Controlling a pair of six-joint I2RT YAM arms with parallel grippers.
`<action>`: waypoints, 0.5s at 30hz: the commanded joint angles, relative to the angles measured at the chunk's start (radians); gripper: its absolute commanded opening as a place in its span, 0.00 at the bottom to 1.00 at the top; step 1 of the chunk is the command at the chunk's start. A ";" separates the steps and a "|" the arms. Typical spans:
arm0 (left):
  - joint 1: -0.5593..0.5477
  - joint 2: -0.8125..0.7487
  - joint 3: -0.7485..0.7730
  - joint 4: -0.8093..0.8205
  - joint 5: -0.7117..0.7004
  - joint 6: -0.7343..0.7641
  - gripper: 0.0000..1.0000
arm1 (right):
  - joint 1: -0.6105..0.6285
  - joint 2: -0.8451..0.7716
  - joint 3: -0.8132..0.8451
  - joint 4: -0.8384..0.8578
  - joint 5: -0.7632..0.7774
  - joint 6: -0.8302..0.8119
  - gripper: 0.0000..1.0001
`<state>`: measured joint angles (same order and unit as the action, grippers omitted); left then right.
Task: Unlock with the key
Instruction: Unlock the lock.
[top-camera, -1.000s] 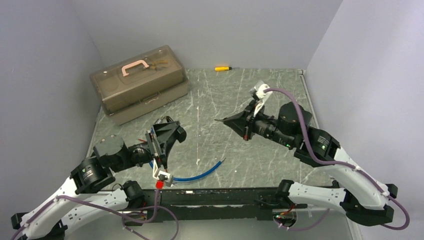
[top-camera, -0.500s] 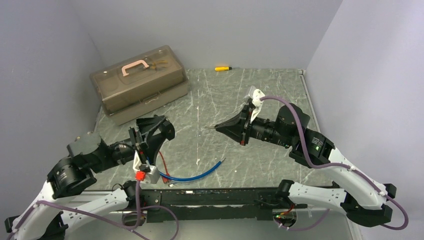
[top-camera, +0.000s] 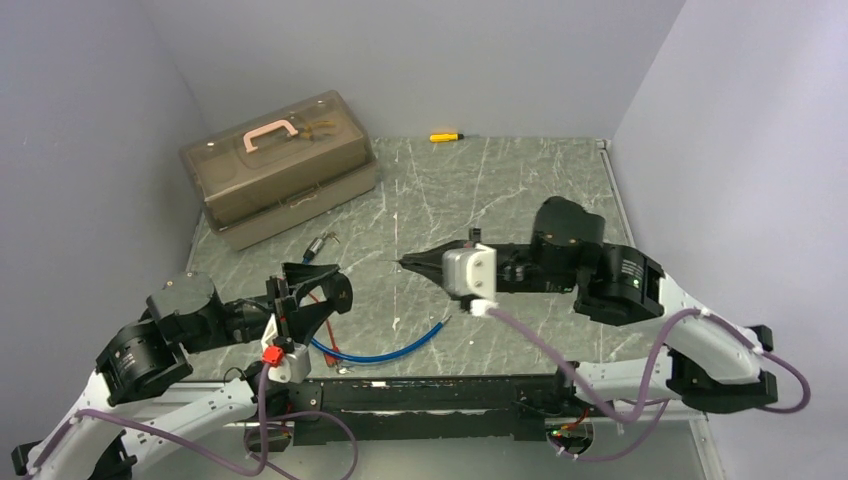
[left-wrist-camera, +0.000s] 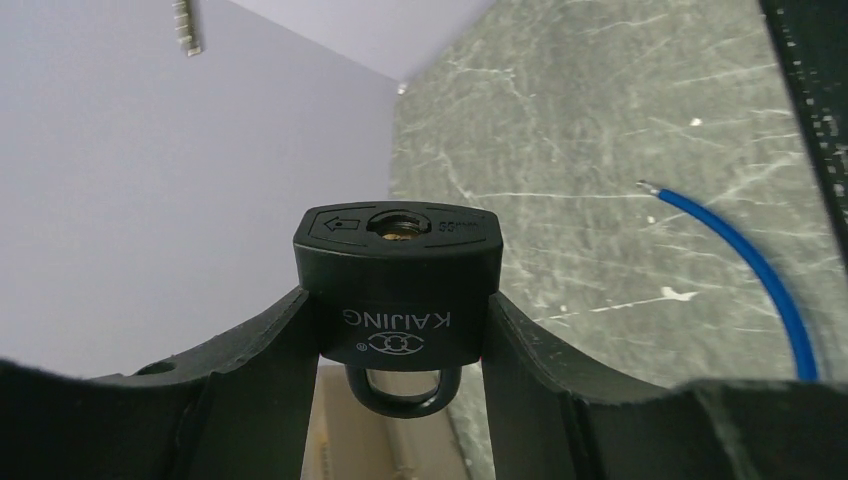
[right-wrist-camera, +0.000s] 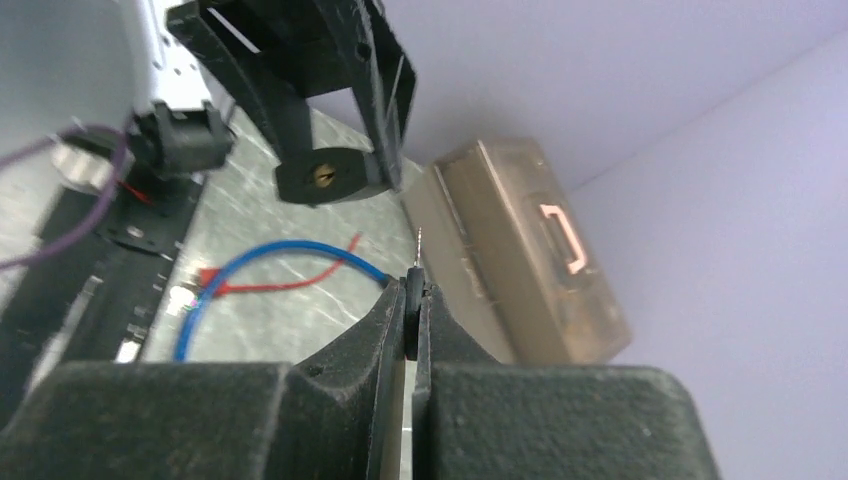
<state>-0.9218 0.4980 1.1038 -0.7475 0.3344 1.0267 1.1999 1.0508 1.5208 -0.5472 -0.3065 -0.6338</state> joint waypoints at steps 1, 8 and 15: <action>0.037 -0.020 -0.020 0.065 0.079 -0.104 0.00 | 0.143 0.119 0.126 -0.214 0.255 -0.374 0.00; 0.060 -0.007 -0.055 -0.012 0.141 -0.174 0.00 | 0.330 0.133 0.056 -0.241 0.530 -0.526 0.00; 0.074 0.013 -0.087 -0.042 0.191 -0.171 0.00 | 0.443 0.104 -0.015 -0.277 0.628 -0.556 0.00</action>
<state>-0.8585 0.5098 1.0245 -0.8589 0.4557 0.8696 1.5963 1.1980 1.5124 -0.8021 0.2203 -1.1355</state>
